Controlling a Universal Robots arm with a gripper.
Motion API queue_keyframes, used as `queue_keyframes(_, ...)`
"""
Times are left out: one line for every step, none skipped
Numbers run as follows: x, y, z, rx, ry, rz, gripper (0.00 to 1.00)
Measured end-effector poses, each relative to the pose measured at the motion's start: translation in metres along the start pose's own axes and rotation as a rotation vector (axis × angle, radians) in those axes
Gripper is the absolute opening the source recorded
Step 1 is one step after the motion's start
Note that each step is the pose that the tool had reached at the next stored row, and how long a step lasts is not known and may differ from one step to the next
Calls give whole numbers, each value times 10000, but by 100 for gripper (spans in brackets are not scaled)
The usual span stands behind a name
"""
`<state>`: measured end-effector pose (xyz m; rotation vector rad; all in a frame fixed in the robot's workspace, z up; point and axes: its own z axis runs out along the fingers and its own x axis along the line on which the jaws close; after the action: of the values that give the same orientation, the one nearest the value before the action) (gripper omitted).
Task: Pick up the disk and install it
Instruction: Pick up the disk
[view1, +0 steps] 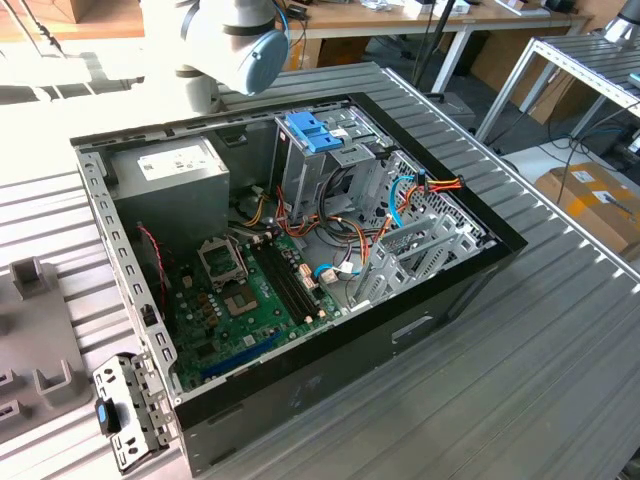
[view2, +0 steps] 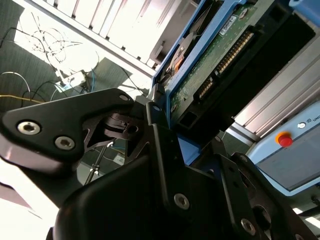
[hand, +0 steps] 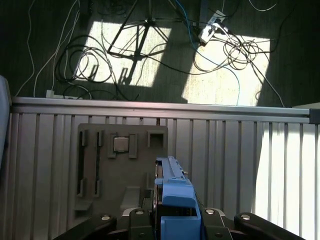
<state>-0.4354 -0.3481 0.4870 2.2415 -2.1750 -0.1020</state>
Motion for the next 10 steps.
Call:
queue_keyframes(0, -6, -1, 0, 0, 0, 37)
queue_keyframes(0, -10, 0, 1, 0, 0, 37)
queue_keyframes(1, -17, -1, 0, 0, 0, 37)
queue_keyframes(1, -22, -1, 1, 0, 0, 37)
queue_keyframes(1, -33, -2, 0, 0, 0, 37)
queue_keyframes(1, -46, -2, 1, 0, 0, 37)
queue_keyframes(2, -53, -3, 0, 0, 0, 37)
queue_keyframes(2, -59, -3, 0, 0, 0, 37)
queue_keyframes(2, -64, -4, -1, 0, 0, 37)
queue_keyframes(2, -71, -4, 0, 0, 0, 37)
